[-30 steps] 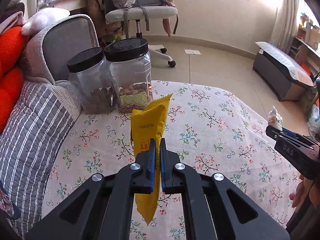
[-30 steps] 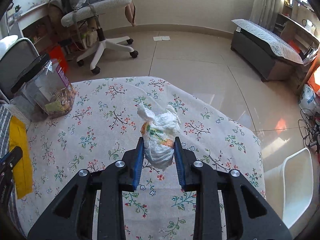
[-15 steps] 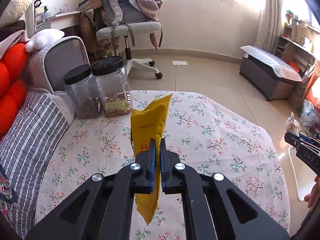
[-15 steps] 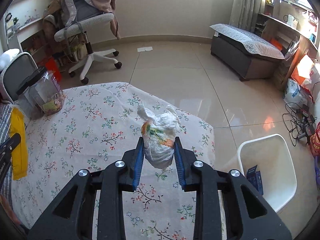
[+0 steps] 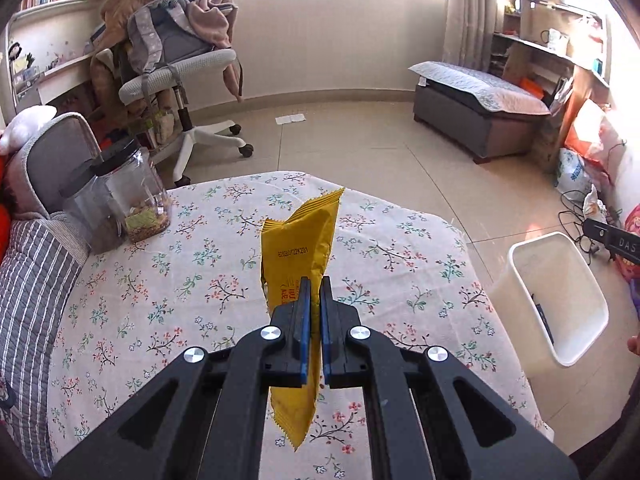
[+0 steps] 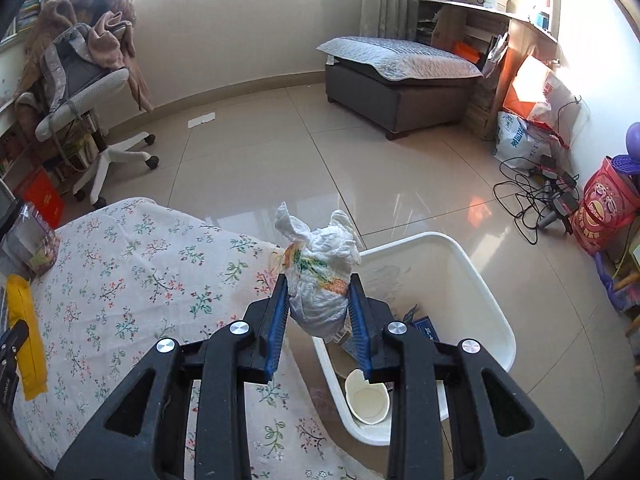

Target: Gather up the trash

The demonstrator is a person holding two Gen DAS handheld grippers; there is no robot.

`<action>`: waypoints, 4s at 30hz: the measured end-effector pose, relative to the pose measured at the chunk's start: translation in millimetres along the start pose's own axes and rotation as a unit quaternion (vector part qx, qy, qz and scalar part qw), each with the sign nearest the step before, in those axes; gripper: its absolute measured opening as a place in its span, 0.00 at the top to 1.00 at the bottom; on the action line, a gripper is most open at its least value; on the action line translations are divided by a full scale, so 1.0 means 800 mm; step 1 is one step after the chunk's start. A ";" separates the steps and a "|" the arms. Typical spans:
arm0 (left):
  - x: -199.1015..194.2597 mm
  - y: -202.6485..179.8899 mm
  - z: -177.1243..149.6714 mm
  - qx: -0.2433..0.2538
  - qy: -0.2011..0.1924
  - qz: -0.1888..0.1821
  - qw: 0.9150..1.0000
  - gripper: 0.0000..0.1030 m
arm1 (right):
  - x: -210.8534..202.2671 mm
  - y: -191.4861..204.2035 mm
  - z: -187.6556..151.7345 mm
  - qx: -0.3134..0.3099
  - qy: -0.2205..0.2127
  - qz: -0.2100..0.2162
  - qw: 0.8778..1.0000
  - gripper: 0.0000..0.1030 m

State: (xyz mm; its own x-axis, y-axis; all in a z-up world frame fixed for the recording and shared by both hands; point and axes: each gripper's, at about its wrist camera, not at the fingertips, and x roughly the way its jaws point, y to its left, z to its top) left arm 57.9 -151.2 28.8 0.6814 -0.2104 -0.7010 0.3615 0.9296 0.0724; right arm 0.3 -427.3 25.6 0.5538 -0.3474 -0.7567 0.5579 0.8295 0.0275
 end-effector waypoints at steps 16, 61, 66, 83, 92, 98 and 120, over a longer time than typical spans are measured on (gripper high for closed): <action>-0.007 -0.225 0.064 0.099 -0.020 -0.120 0.988 0.96 | 0.017 -0.166 0.001 0.151 0.007 -0.040 0.988 0.34; -0.067 -0.190 0.067 0.026 -0.087 -0.041 0.995 0.06 | -0.127 -0.111 -0.061 0.158 -0.201 -0.071 0.964 0.07; -0.069 -0.128 0.033 0.004 -0.067 -0.009 0.998 0.06 | -0.126 -0.062 -0.081 0.121 -0.182 -0.034 0.975 0.07; -0.056 -0.042 -0.043 -0.035 -0.002 0.036 0.999 0.06 | -0.105 0.031 -0.125 0.008 -0.126 -0.021 0.992 0.07; -0.053 -0.037 -0.044 -0.044 0.005 0.047 0.998 0.07 | -0.102 0.035 -0.126 0.003 -0.123 -0.017 0.992 0.07; -0.050 -0.034 -0.043 -0.049 0.011 0.048 0.998 0.07 | -0.098 0.036 -0.125 0.004 -0.118 -0.015 0.993 0.07; -0.040 -0.027 -0.045 -0.059 0.033 0.046 0.997 0.07 | -0.087 0.042 -0.128 -0.006 -0.102 -0.008 0.995 0.07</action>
State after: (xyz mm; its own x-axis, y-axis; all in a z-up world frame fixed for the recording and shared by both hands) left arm 5.5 -153.4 24.3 0.6639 -0.1050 -0.7404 0.2186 0.9741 0.0579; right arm -82.8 -330.5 12.6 0.6598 -0.4415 -0.6081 0.5614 0.8275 0.0083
